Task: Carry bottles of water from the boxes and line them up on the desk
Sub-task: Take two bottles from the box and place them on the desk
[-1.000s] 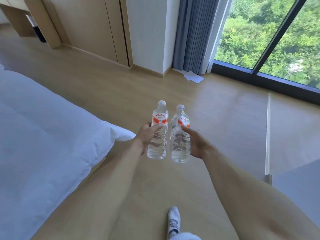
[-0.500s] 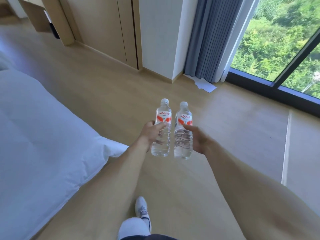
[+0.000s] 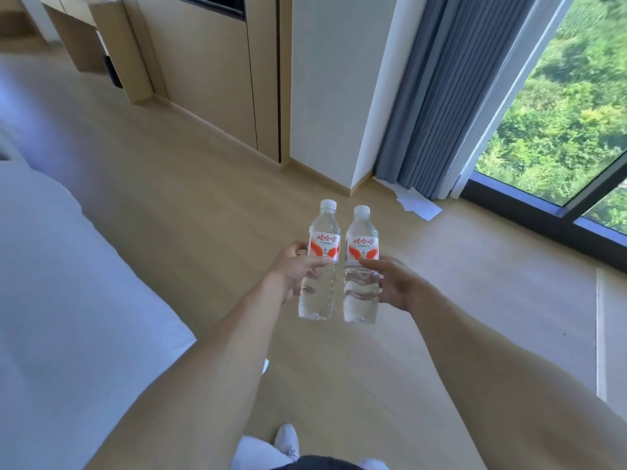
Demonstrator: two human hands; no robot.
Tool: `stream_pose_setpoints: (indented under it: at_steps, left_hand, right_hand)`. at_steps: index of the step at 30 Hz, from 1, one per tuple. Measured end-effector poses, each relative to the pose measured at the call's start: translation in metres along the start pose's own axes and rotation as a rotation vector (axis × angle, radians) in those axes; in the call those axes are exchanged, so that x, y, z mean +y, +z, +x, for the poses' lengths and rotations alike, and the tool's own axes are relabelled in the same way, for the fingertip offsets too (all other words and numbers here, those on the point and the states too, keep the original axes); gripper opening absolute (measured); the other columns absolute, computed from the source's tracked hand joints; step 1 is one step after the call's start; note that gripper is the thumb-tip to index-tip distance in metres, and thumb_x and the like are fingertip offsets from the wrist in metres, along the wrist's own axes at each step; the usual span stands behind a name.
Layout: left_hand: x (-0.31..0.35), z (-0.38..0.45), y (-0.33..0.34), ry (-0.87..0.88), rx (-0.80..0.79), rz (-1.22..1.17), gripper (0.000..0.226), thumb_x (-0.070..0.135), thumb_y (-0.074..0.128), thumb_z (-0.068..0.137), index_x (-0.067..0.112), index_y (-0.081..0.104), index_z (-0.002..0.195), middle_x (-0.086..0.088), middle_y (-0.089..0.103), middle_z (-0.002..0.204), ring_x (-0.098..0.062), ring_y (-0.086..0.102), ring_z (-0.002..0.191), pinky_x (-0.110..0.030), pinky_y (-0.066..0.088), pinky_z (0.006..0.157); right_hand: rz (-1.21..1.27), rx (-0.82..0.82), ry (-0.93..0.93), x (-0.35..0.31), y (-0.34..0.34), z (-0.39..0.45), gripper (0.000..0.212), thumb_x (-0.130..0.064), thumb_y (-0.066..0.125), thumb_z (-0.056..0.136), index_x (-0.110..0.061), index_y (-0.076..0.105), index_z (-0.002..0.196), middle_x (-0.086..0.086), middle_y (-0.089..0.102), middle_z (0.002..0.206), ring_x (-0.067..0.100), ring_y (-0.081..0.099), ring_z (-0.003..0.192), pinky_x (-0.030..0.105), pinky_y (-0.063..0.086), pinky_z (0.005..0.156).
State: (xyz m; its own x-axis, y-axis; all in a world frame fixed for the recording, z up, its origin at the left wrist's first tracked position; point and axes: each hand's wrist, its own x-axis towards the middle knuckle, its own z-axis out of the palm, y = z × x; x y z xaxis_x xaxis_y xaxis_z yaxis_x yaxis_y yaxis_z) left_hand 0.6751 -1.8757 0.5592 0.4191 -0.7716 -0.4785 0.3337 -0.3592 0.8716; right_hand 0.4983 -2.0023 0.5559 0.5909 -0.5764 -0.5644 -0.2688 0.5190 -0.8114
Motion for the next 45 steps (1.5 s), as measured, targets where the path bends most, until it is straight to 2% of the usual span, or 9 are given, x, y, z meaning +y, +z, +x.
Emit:
stream_pose_setpoints:
  at_steps: [4, 9, 15, 20, 23, 29, 37, 42, 45]
  left_hand:
    - [0.027, 0.038, -0.025, -0.016, 0.05, 0.013, 0.051, 0.019, 0.086, 0.077, 0.016, 0.06, 0.121, -0.012, 0.072, 0.113, -0.028, 0.068, 0.088, -0.066, 0.055, 0.084]
    - [0.045, 0.082, -0.053, -0.047, 0.1, -0.031, 0.053, 0.024, 0.087, 0.076, 0.021, 0.06, 0.121, -0.008, 0.073, 0.111, -0.026, 0.07, 0.092, -0.062, 0.057, 0.086]
    - [0.072, 0.145, -0.082, -0.057, 0.18, -0.08, 0.055, 0.021, 0.085, 0.079, 0.018, 0.055, 0.126, -0.01, 0.071, 0.116, -0.03, 0.07, 0.105, -0.061, 0.055, 0.092]
    - [0.103, 0.212, -0.102, -0.08, 0.273, -0.166, 0.06, 0.016, 0.081, 0.083, 0.012, 0.05, 0.134, -0.009, 0.071, 0.105, -0.026, 0.069, 0.091, -0.055, 0.056, 0.093]
    - [0.128, 0.247, -0.115, -0.096, 0.333, -0.207, 0.061, 0.015, 0.082, 0.082, 0.009, 0.051, 0.134, -0.008, 0.071, 0.098, -0.022, 0.07, 0.084, -0.05, 0.058, 0.087]
    - [0.17, 0.298, -0.148, -0.087, 0.444, -0.226, 0.055, 0.015, 0.087, 0.075, 0.011, 0.06, 0.123, -0.016, 0.074, 0.108, -0.032, 0.072, 0.1, -0.061, 0.057, 0.087]
    - [0.201, 0.343, -0.205, -0.086, 0.536, -0.278, 0.05, 0.011, 0.088, 0.072, 0.009, 0.063, 0.115, -0.014, 0.074, 0.097, -0.028, 0.072, 0.082, -0.063, 0.058, 0.077]
    - [0.215, 0.382, -0.264, -0.091, 0.55, -0.281, 0.047, 0.01, 0.088, 0.071, 0.012, 0.063, 0.11, -0.013, 0.075, 0.098, -0.031, 0.073, 0.09, -0.065, 0.058, 0.074]
    - [0.227, 0.41, -0.309, -0.071, 0.548, -0.313, 0.048, 0.009, 0.088, 0.07, 0.011, 0.063, 0.11, -0.011, 0.075, 0.091, -0.029, 0.073, 0.083, -0.064, 0.059, 0.07]
  right_hand:
    - [-0.027, -0.02, -0.007, -0.03, 0.015, 0.045, 0.025, -0.014, 0.069, 0.088, -0.018, 0.066, 0.113, 0.011, 0.069, 0.11, 0.031, 0.063, 0.104, 0.055, 0.052, 0.088]
    - [-0.055, -0.072, 0.007, -0.06, 0.032, 0.104, 0.035, -0.012, 0.071, 0.086, -0.018, 0.063, 0.119, 0.013, 0.068, 0.113, 0.033, 0.062, 0.107, 0.062, 0.047, 0.095]
    - [-0.123, -0.168, 0.05, -0.098, 0.054, 0.197, 0.032, -0.011, 0.073, 0.084, -0.015, 0.066, 0.115, 0.012, 0.07, 0.105, 0.033, 0.065, 0.101, 0.064, 0.049, 0.093]
    - [-0.166, -0.256, 0.091, -0.138, 0.073, 0.287, 0.036, -0.012, 0.073, 0.085, -0.013, 0.065, 0.119, 0.011, 0.068, 0.103, 0.031, 0.063, 0.097, 0.051, 0.052, 0.084]
    - [-0.169, -0.301, 0.122, -0.168, 0.082, 0.332, 0.032, -0.012, 0.072, 0.086, -0.014, 0.065, 0.117, 0.011, 0.068, 0.102, 0.03, 0.064, 0.095, 0.049, 0.053, 0.08]
    - [-0.214, -0.365, 0.137, -0.225, 0.108, 0.405, 0.039, -0.014, 0.072, 0.086, -0.012, 0.061, 0.123, 0.011, 0.068, 0.104, 0.031, 0.063, 0.1, 0.05, 0.053, 0.083]
    - [-0.301, -0.453, 0.141, -0.265, 0.167, 0.477, 0.045, -0.014, 0.075, 0.084, -0.011, 0.06, 0.126, 0.012, 0.069, 0.107, 0.033, 0.065, 0.099, 0.06, 0.05, 0.093]
    - [-0.331, -0.482, 0.145, -0.285, 0.218, 0.53, 0.046, -0.013, 0.077, 0.081, -0.012, 0.061, 0.124, 0.015, 0.069, 0.112, 0.035, 0.065, 0.102, 0.06, 0.052, 0.091]
    - [-0.359, -0.486, 0.131, -0.299, 0.259, 0.568, 0.043, -0.013, 0.078, 0.08, -0.015, 0.064, 0.121, 0.012, 0.071, 0.107, 0.034, 0.065, 0.101, 0.063, 0.048, 0.097]
